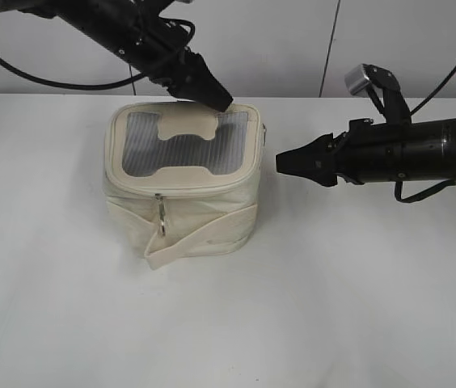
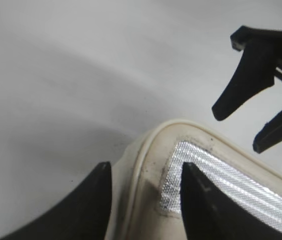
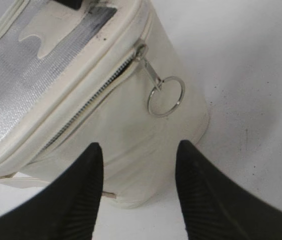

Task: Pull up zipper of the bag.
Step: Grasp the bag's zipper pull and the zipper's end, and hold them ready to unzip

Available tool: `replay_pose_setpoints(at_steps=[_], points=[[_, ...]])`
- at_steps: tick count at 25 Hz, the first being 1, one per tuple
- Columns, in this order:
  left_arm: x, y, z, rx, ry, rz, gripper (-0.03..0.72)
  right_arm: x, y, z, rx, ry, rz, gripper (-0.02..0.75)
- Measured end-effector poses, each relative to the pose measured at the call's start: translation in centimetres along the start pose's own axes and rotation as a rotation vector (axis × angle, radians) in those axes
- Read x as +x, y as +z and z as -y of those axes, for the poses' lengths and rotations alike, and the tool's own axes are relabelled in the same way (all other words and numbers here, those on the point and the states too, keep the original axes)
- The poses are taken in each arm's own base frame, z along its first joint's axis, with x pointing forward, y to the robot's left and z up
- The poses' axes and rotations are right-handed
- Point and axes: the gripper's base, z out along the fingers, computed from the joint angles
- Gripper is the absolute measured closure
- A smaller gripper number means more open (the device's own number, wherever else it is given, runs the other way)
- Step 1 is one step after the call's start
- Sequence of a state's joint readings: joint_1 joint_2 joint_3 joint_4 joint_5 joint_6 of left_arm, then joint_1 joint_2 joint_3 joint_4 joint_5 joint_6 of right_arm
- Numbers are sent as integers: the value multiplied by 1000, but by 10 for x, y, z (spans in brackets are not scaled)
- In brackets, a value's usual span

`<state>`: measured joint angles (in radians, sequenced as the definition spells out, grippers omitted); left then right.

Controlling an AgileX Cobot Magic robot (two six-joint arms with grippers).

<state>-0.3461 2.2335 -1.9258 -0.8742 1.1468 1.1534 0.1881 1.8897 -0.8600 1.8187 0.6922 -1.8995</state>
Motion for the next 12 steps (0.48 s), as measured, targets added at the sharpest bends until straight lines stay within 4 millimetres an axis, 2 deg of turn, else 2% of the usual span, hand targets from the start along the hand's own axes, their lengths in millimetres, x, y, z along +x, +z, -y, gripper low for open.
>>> replay_pose_setpoints(at_steps=[4, 6, 10, 12], points=[[2, 10, 0, -10, 7, -29, 334, 0, 0, 1, 8, -28, -1, 356], [4, 13, -2, -13, 3, -40, 361, -3, 0, 1, 8, -43, 6, 356], [6, 12, -3, -26, 12, -65, 597, -8, 6, 6, 10, -52, 13, 356], [7, 13, -4, -27, 11, -69, 631, -8, 12, 10, 9, -51, 9, 356]])
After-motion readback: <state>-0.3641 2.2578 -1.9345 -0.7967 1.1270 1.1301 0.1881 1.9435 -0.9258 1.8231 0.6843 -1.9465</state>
